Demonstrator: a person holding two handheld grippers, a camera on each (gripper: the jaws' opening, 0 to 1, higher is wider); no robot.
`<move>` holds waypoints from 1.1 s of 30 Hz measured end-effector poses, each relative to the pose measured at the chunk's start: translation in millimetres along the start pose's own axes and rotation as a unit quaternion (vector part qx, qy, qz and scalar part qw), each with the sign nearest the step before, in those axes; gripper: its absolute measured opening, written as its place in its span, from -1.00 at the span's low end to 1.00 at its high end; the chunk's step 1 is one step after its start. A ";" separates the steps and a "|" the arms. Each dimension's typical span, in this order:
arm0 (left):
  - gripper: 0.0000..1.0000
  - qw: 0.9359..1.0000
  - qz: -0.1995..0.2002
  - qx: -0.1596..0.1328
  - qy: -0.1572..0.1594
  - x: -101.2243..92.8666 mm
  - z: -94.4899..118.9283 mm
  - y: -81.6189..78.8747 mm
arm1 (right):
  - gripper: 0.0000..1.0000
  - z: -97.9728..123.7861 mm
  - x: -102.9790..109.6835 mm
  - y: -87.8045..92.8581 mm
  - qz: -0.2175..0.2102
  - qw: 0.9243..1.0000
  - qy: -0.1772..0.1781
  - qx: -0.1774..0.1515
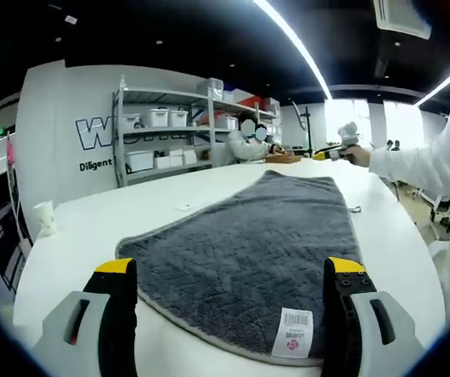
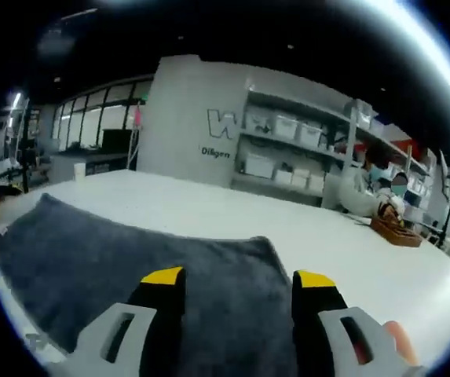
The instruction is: Open the folded towel by lifting each exposed corner and separating the folded layers until the towel lies flat within the target outline without major curled edges
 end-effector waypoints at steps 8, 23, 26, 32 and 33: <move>0.96 1.000 -0.003 -0.015 0.014 -5.9 0.0 -5.5 | 0.36 63.7 30.3 31.1 -0.010 1.000 -0.016 0.000; 0.99 0.999 0.031 -0.030 0.010 8.3 8.3 -3.7 | 0.85 110.5 35.9 76.0 -0.036 0.999 0.032 0.002; 0.99 0.999 0.037 -0.032 0.014 9.1 9.2 -3.0 | 0.97 115.5 38.9 79.3 -0.046 0.998 0.030 -0.002; 0.99 0.999 0.043 -0.027 0.014 11.2 10.3 -0.8 | 0.98 120.4 46.0 88.7 -0.044 0.999 0.023 0.000; 0.99 0.999 0.044 -0.027 0.015 11.2 10.4 -0.7 | 0.98 123.7 50.8 91.7 -0.040 0.999 0.020 0.002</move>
Point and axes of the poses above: the point that each gripper's makers call its tool centre point, and the gripper's own axes: z roughly backward along the fingers, x roughly to its left, y roughly out of its underside, the point moved 10 cm from there along z, roughly backward along the fingers, and after that the axes turned 12 degrees about y, right-handed, at the moved point
